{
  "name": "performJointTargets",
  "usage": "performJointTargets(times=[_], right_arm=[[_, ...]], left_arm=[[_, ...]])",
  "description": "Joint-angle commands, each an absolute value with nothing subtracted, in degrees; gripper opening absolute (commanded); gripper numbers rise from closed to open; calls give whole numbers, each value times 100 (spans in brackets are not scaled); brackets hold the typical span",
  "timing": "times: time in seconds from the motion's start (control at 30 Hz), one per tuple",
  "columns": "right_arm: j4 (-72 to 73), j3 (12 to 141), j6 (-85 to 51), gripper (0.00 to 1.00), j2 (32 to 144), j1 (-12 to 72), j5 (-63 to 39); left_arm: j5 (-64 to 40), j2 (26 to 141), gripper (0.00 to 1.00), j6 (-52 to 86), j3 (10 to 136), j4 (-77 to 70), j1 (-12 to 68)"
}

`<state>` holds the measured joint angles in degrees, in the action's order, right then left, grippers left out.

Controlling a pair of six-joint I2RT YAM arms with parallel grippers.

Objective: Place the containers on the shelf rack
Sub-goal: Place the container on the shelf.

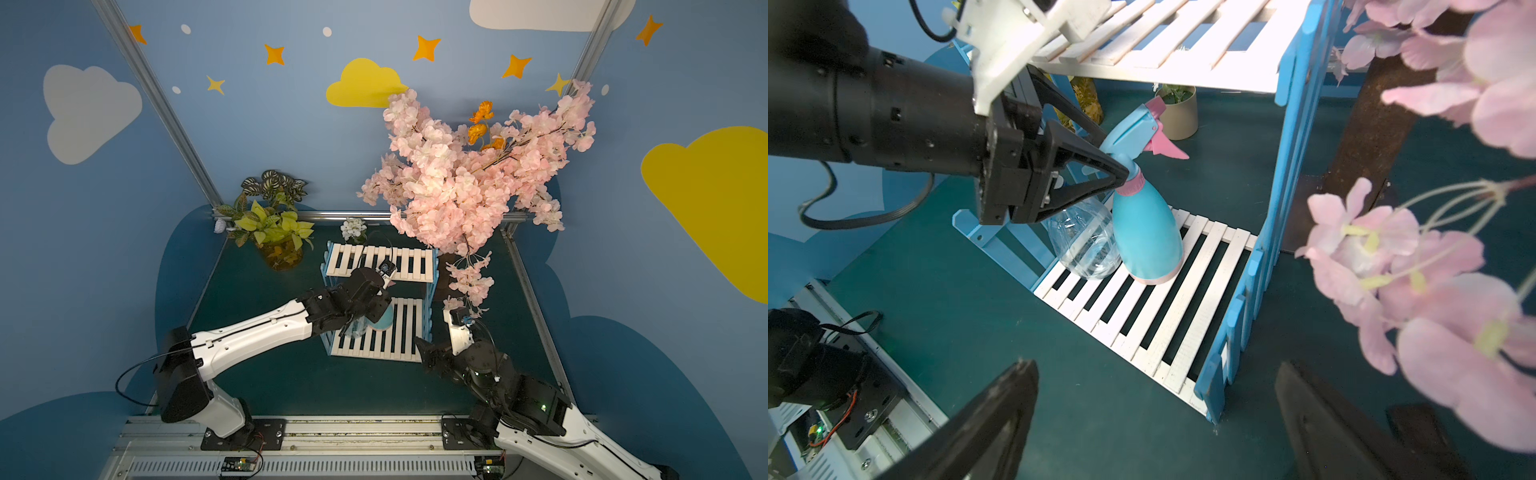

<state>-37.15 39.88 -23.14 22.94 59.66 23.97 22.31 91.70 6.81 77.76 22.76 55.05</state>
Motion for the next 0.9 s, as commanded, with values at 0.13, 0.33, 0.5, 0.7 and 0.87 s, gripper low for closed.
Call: performJointTargets(times=[0.13, 0.33, 0.5, 0.7, 0.87], right_arm=[[-3724, 3946, -2353, 96, 2195, 5941, 2446], [-3735, 3955, -2354, 96, 2113, 5941, 2475], [-3762, 3973, -2347, 96, 2101, 5937, 2496], [-3755, 4005, -2336, 96, 2129, 5937, 2504], [-3778, 4070, -2310, 96, 2129, 5937, 2517]], left_arm=[[2257, 8774, 62, 601, 7638, 2035, 5467], [2090, 8546, 68, 631, 7497, 2024, 5467], [1795, 8218, 68, 675, 7290, 1946, 5474], [1528, 7805, 69, 741, 7113, 2066, 5476], [1109, 7333, 73, 767, 6843, 2217, 5479]])
